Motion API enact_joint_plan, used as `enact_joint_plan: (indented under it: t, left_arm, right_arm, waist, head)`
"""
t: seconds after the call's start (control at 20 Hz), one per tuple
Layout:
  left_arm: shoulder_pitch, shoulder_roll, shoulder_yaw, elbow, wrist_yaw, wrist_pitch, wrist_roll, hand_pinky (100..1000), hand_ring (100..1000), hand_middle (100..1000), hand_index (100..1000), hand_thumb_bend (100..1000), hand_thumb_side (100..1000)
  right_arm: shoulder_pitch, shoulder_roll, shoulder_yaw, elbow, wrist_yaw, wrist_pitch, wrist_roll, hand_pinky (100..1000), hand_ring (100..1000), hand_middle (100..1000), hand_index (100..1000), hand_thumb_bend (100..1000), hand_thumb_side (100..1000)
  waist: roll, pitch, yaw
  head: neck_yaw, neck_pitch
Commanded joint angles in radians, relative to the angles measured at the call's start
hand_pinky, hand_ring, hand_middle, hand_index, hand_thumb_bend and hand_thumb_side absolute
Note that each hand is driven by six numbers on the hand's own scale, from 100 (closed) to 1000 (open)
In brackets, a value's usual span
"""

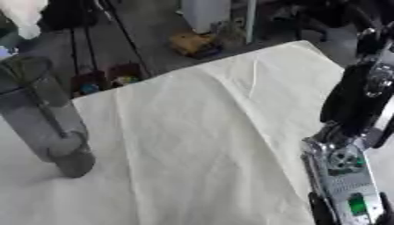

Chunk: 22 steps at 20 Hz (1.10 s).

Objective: Arrange flowers into the vase.

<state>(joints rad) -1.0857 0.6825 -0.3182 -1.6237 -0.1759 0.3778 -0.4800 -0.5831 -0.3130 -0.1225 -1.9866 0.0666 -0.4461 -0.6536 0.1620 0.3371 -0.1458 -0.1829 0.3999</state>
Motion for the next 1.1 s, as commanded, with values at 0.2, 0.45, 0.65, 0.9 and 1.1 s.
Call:
enact_joint_plan:
  t: [0.2,0.45,0.65,0.9,1.1]
  left_arm:
    - [-0.011,0.047,0.016,-0.007,-0.084,0.057,-0.164,1000,989,1000,1000,311,765]
    - [-0.011,0.050,0.024,-0.008,-0.151,0.089,-0.256,1000,1000,1000,1000,416,840]
    - [-0.011,0.050,0.029,-0.010,-0.176,0.103,-0.286,1000,1000,1000,1000,508,893]
    - [-0.012,0.053,0.035,-0.013,-0.195,0.113,-0.303,1000,1000,1000,1000,501,889]
    - [-0.012,0.056,0.039,-0.015,-0.198,0.116,-0.313,1000,1000,1000,1000,491,886]
  right_arm:
    - [-0.008,-0.013,-0.004,-0.013,0.002,-0.002,-0.006,730,818,764,837,100,672]
    - [-0.007,-0.013,-0.005,-0.013,0.002,-0.003,-0.008,730,818,764,837,100,673]
    - [-0.006,-0.013,-0.005,-0.013,0.001,-0.004,-0.008,730,818,764,837,100,675]
    - [-0.004,-0.013,-0.005,-0.013,0.001,-0.004,-0.007,731,818,764,837,100,674]
    - [-0.004,-0.013,-0.004,-0.013,0.001,-0.003,-0.008,731,818,764,837,100,673]
  waist:
    - [-0.016,-0.030,0.006]
    - [-0.021,-0.030,0.009]
    - [-0.023,-0.029,0.009]
    - [-0.025,-0.029,0.011]
    - [-0.025,-0.030,0.012]
  head:
    - [0.003,0.012]
    - [0.010,0.019]
    - [0.011,0.020]
    - [0.008,0.015]
    - [0.008,0.016]
